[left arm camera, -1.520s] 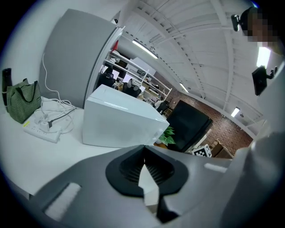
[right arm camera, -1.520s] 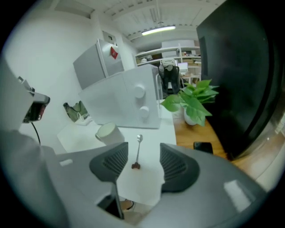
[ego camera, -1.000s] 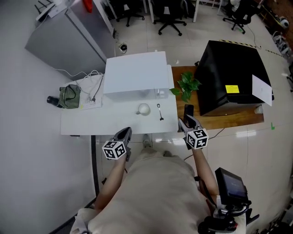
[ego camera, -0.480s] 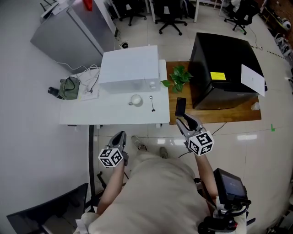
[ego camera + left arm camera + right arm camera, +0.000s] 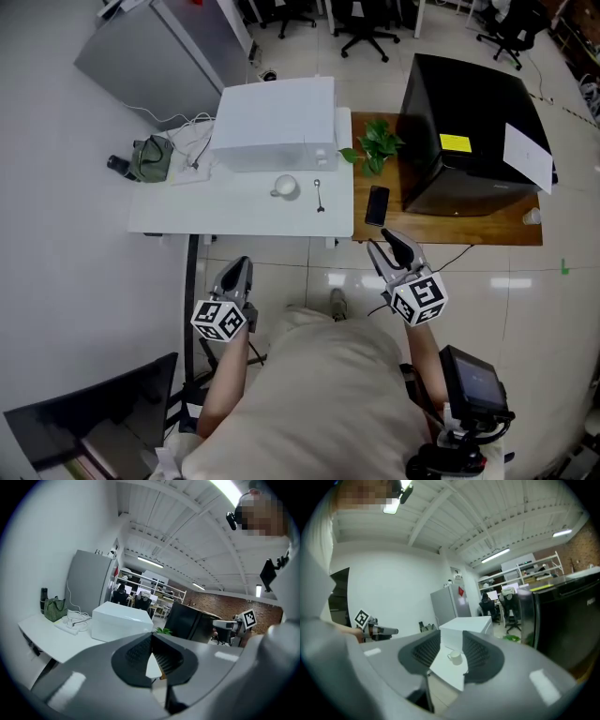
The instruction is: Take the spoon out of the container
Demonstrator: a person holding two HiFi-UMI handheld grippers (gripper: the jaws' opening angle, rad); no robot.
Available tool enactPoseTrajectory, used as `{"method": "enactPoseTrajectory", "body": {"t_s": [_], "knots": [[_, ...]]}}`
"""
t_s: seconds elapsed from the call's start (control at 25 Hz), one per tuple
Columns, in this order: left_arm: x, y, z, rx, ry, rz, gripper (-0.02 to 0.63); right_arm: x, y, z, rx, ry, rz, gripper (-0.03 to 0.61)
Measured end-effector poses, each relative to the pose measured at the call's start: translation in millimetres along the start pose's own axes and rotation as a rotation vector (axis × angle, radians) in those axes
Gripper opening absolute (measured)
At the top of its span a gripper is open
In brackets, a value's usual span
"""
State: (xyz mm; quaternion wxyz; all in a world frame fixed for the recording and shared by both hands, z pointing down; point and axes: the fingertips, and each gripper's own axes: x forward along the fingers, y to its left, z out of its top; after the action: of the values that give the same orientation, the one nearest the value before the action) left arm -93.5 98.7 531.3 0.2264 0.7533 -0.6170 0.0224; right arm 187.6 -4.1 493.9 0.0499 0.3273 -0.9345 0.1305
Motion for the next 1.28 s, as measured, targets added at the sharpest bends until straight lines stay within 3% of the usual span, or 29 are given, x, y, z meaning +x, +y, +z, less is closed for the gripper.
{"method": "enactPoseTrajectory", "body": {"t_s": [0.2, 0.6, 0.8, 1.0, 1.28], "knots": [[-1.9, 4.4, -15.6, -0.019, 0.018, 0.009, -0.021, 0.8, 0.6, -21.5, -0.037, 0.062, -0.020, 0.149], [4.5, 17.6, -49.6, -0.131, 0.036, 0.025, -0.020, 6.5, 3.6, -64.8, -0.025, 0.165, -0.039, 0.138], [8.8, 12.7, -47.8, -0.105, 0.041, -0.006, -0.013, 7.3, -5.0, -80.2, -0.068, 0.204, -0.109, 0.135], [16.5, 12.6, -43.6, -0.097, 0.025, -0.021, -0.012, 17.1, -0.3, -87.7, -0.138, 0.235, -0.094, 0.130], [27.8, 6.5, -41.5, -0.065, 0.038, -0.056, -0.012, 25.9, 4.7, -89.1, -0.154, 0.237, -0.068, 0.118]]}}
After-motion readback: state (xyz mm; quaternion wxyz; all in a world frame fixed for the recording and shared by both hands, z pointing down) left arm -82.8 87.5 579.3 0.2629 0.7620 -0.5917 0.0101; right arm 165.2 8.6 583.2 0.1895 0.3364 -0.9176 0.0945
